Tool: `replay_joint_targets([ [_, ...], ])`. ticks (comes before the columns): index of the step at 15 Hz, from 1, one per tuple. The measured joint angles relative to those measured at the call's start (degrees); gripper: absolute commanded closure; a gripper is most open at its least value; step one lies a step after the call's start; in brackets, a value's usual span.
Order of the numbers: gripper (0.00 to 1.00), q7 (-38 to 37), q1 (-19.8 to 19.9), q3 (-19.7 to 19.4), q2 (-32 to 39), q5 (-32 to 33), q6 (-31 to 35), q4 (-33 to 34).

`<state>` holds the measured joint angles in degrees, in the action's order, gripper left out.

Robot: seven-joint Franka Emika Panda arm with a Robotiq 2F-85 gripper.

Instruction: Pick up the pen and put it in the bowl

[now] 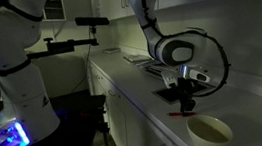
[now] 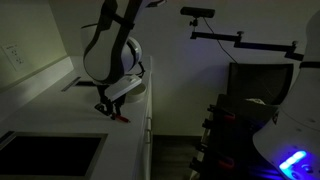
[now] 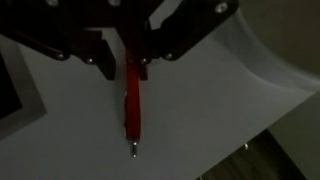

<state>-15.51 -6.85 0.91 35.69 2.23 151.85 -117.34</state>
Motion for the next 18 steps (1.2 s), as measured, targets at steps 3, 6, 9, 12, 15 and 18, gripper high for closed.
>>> replay_joint_targets([
  [3, 0.96, 0.0, -0.02, -0.15, 0.46, -0.07, -0.45, 0.46],
  [6, 0.98, 0.01, -0.22, -0.17, 0.5, -0.07, -0.63, 0.64],
  [9, 0.96, 0.89, -0.47, -0.16, 0.22, 0.01, -0.63, 1.0],
  [12, 0.96, 1.76, -0.41, -0.41, -1.27, 0.04, -0.56, 1.29],
  [15, 0.96, 1.76, -0.3, -1.64, -3.41, 0.04, -0.43, 1.29],
  [18, 0.96, 1.76, 0.81, -2.7, -5.06, -0.07, -0.44, 1.19],
])
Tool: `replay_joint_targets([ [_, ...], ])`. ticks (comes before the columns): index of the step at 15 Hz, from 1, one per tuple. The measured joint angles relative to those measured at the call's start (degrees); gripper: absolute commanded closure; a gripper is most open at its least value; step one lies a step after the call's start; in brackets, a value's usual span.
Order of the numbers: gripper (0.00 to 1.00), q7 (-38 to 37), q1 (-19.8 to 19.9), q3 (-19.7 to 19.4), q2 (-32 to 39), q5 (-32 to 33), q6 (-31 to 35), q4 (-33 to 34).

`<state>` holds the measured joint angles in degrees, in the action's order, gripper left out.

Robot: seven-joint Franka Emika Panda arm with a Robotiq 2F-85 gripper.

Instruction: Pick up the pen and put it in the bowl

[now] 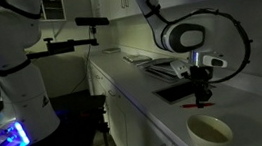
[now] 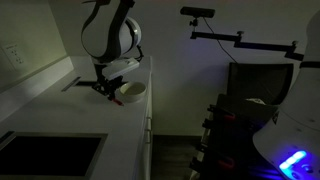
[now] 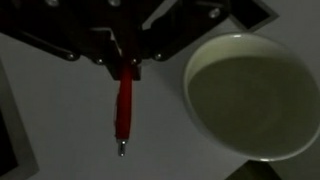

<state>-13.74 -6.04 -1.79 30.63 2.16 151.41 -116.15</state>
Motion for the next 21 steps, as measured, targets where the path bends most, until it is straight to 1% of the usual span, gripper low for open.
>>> replay_joint_targets([
  [2, 0.96, 0.65, 1.47, -0.03, -0.79, -0.37, -0.4, -0.09],
  [4, 0.96, 3.58, 3.28, 0.46, -1.46, -1.82, -2.27, -0.09],
  [8, 0.96, 8.38, 6.26, 1.35, -2.83, -3.89, -8.92, -0.04],
  [10, 0.96, 9.07, 7.08, 1.27, -3.58, -3.94, -11.7, 0.0],
  [17, 0.96, 8.77, 7.34, -0.51, -4.8, -3.22, -20.93, 0.58],
  [21, 0.96, 5.1, 7.0, -1.48, -4.04, -1.61, -25.55, 1.61],
])
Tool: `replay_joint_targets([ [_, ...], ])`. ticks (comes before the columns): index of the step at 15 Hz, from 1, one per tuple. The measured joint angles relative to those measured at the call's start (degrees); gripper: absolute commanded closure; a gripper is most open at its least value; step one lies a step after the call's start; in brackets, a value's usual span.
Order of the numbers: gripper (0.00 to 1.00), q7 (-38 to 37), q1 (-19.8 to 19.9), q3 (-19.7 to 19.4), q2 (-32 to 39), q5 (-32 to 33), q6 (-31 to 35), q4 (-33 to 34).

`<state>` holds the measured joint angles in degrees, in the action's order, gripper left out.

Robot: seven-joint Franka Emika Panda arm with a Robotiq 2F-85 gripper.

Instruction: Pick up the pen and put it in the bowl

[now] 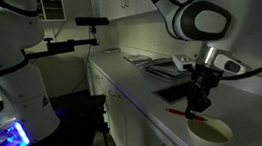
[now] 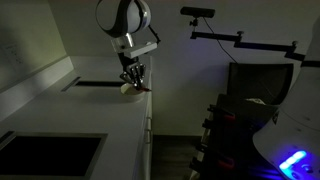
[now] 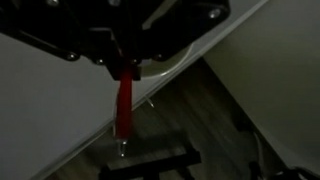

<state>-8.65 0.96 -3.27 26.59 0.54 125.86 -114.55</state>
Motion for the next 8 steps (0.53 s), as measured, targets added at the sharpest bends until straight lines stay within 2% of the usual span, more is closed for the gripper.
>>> replay_joint_targets([
  [8, 0.96, -7.85, -0.03, -1.15, 4.37, 0.22, 0.28, 3.76],
])
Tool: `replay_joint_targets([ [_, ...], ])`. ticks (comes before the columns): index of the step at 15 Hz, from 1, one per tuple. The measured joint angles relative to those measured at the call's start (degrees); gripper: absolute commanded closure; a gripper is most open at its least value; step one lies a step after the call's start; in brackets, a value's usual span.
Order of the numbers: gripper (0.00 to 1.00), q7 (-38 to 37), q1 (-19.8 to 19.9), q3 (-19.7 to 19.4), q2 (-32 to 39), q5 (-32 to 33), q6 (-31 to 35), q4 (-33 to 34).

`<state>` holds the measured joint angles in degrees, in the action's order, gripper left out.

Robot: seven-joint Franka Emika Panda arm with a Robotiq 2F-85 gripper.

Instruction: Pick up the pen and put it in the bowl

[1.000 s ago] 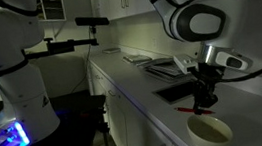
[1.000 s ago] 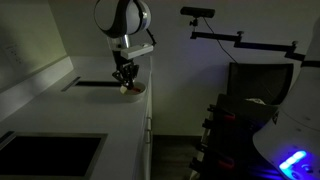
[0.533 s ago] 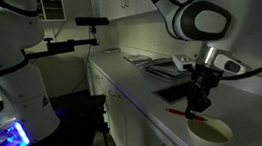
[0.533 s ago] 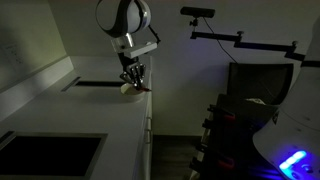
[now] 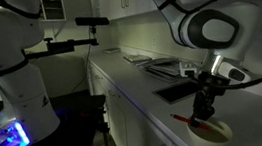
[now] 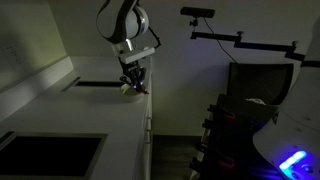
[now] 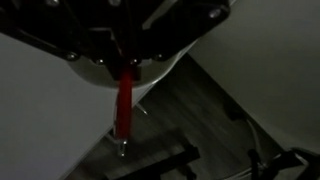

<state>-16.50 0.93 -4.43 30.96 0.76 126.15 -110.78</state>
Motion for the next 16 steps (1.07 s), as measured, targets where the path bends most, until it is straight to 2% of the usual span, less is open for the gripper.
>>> replay_joint_targets([
  [3, 0.96, -2.04, 0.0, -0.08, 0.67, -0.06, 0.37, 1.1],
  [4, 0.64, -2.48, 0.0, -0.13, 0.75, -0.16, 0.85, 1.29],
  [7, 0.46, -4.32, 0.0, -0.24, 0.81, -0.44, 2.82, 1.45],
  [13, 0.01, -6.44, -0.23, -0.72, 0.81, -0.46, 7.55, 1.35],
  [16, 0.0, -6.45, -1.19, -0.8, 0.05, -0.33, 8.87, 0.89],
])
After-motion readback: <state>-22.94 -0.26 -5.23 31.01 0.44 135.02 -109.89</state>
